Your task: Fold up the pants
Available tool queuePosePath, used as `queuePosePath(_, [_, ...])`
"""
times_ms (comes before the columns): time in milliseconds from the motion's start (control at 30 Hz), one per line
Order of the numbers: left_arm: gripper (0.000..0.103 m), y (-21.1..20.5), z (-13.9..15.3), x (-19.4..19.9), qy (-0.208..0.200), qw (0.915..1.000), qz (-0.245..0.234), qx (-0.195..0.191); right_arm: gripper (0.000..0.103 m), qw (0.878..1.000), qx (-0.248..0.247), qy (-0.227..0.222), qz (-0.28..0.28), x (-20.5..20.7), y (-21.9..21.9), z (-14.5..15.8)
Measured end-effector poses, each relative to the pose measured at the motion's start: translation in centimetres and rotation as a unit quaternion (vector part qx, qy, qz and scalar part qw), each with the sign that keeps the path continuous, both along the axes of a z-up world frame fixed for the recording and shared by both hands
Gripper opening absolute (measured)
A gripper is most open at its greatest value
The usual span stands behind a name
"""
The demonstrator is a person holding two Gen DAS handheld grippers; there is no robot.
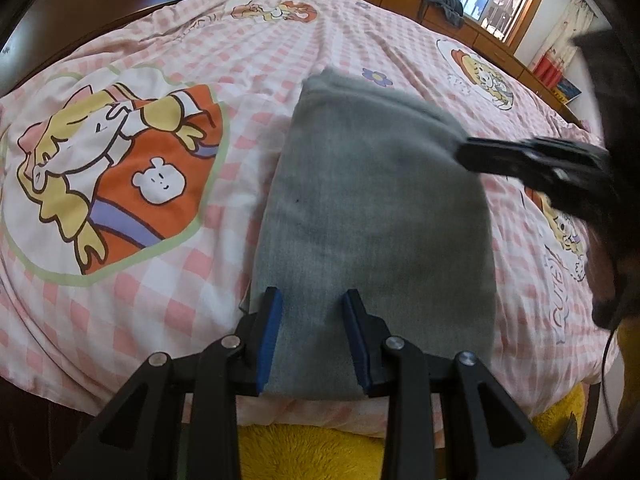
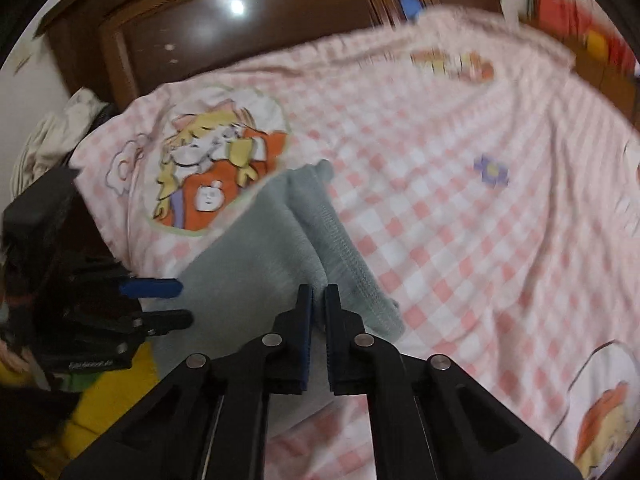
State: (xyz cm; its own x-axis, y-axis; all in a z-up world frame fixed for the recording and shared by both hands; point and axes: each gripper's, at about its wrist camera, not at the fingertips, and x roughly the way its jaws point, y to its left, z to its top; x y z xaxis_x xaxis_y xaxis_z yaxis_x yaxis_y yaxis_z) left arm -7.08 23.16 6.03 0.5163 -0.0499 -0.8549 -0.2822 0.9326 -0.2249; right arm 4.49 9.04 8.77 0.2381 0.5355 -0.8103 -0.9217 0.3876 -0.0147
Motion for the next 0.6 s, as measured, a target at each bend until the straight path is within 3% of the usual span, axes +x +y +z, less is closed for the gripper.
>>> queuePosePath(167, [0.033, 0.1, -0.1, -0.2, -0.002, 0.9999, 0.005, -0.009, 0.006, 0.99, -0.051, -0.114, 0.059, -5.5, 0.4, -1.1])
queuePosePath(267, [0.034, -0.1, -0.1, -0.2, -0.003, 1.0, 0.007, -0.006, 0.006, 0.987, -0.062, -0.134, 0.058, -5.8, 0.4, -1.8])
queuePosePath(367, [0.034, -0.2, -0.2, -0.2, -0.003, 0.9999, 0.009, -0.002, 0.007, 0.997, -0.017, -0.066, 0.029, -3.5, 0.3, -0.5])
queuePosePath(433, [0.034, 0.0, -0.3, -0.2, -0.005, 0.9999, 0.012, -0.009, 0.009, 0.999, 0.031, 0.02, 0.018, -0.8, 0.3, 0.7])
queuePosePath(533, [0.034, 0.1, -0.2, -0.1, -0.004, 0.9998, 0.013, -0.012, 0.013, 0.994, 0.036, 0.097, 0.019, 1.6, 2.3, 1.1])
queuePosePath(600, [0.034, 0.1, -0.2, -0.1, -0.004, 0.9998, 0.012, -0.013, 0.013, 0.994, 0.013, 0.106, 0.023, 2.4, 3.9, 0.9])
